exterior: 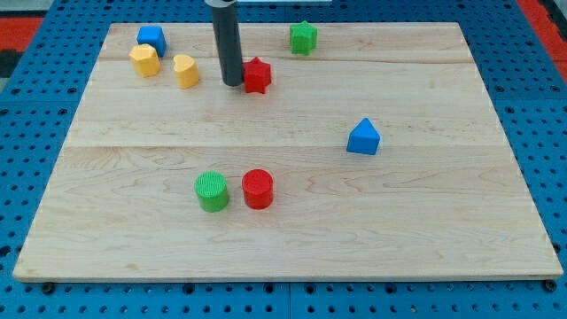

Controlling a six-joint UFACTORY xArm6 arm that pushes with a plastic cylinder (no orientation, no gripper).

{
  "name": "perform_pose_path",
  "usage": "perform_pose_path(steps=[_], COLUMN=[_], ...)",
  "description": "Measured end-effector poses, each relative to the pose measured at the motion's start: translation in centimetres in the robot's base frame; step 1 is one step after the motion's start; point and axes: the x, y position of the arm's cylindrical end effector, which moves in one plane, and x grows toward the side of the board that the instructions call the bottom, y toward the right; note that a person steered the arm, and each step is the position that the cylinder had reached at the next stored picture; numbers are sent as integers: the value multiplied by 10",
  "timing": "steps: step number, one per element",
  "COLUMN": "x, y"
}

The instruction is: Push the red star to the top right side of the board

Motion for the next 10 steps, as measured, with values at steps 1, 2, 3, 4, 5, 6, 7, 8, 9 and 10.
perform_pose_path(steps=[1, 2, 3, 4, 5, 6, 7, 8, 9, 10], x=[-4, -14, -21, -14, -21, -36, -52, -61, -61, -52], y=[44, 86, 121, 128, 160, 183, 194, 203, 212, 213])
